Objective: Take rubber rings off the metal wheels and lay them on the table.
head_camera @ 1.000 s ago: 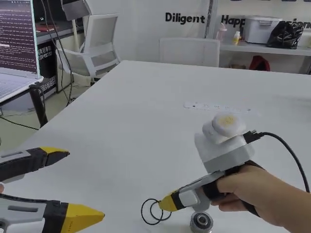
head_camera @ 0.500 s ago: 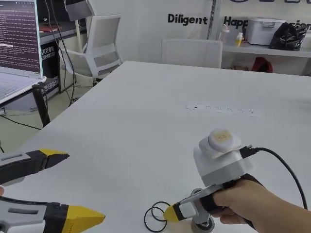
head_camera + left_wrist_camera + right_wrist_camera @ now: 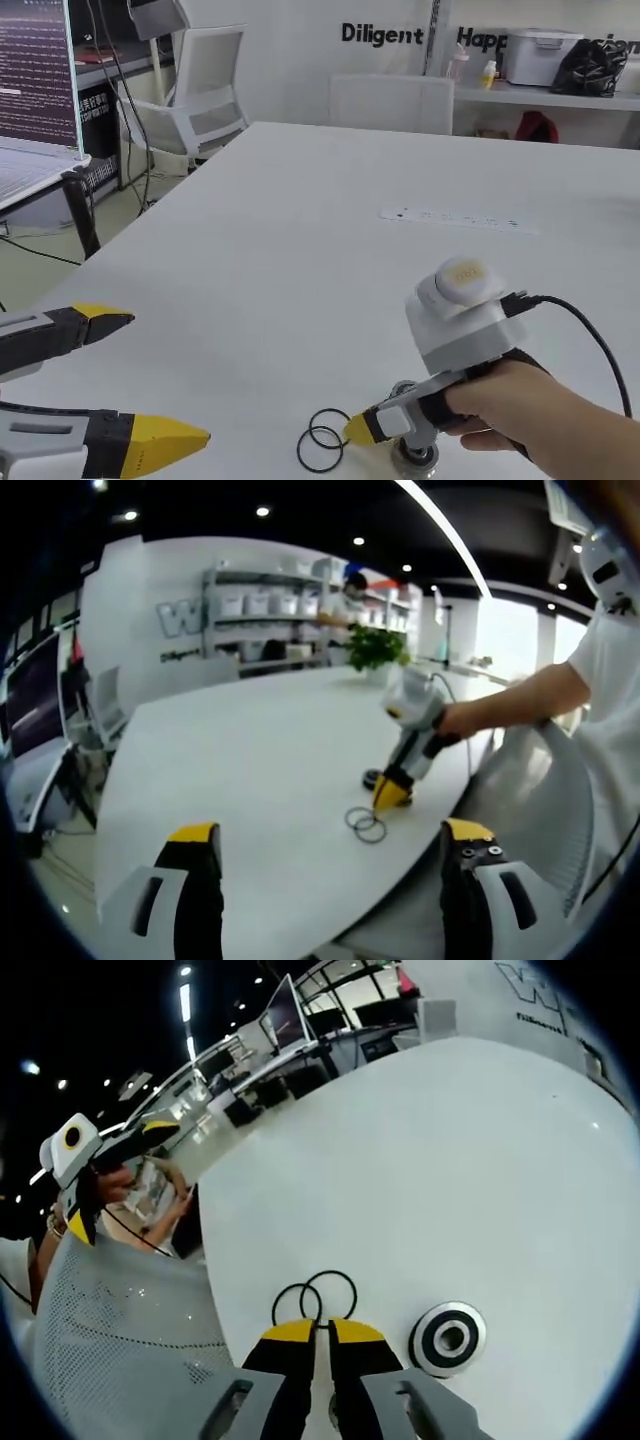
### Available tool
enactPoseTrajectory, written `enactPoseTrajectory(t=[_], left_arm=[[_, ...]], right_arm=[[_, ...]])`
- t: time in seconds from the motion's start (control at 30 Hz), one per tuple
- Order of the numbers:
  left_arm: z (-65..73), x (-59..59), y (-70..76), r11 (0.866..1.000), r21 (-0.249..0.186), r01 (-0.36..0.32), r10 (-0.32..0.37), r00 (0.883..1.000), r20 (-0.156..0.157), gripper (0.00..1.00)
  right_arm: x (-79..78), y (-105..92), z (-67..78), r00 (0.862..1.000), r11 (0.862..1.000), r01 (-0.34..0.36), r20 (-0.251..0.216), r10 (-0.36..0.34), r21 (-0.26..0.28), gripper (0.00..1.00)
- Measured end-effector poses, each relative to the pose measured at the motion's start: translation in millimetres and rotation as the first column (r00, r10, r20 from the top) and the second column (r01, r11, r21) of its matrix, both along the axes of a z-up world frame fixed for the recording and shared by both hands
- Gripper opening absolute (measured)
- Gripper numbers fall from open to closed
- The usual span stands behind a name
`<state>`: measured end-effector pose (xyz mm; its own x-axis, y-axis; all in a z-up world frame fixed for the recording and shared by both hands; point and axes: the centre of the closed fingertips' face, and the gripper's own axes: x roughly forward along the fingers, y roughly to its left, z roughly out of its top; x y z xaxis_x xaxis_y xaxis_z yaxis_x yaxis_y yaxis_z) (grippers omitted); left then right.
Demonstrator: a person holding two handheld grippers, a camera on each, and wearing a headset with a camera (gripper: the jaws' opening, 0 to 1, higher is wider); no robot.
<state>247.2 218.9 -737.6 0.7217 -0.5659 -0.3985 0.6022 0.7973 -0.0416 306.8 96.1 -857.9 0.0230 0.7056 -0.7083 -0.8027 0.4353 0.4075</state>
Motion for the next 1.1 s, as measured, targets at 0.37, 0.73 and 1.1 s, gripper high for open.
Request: enactPoseTrajectory(t=[0.37,0.73,1.1], left_arm=[[-2.5,4.0,4.1,1.000,-0.002,-0.007,0.007,1.000,-0.010,0.91],[2.6,19.4,-1.9,0.999,0.025,0.037,-0.037,0.999,-0.005,0.90],[27.6,50.1,-35.0,0.981,0.102,0.165,-0.170,0.985,0.042,0.88]], right_arm=[[16.0,-13.7,35.2,0.997,0.998,0.014,0.073,-0.018,0.062,0.04],[34.8,-40.6,69.4,0.978,0.991,0.003,0.207,-0.030,0.133,0.12],[53.5,-84.2,53.2,0.961,0.980,0.113,0.234,-0.150,0.162,0.18]])
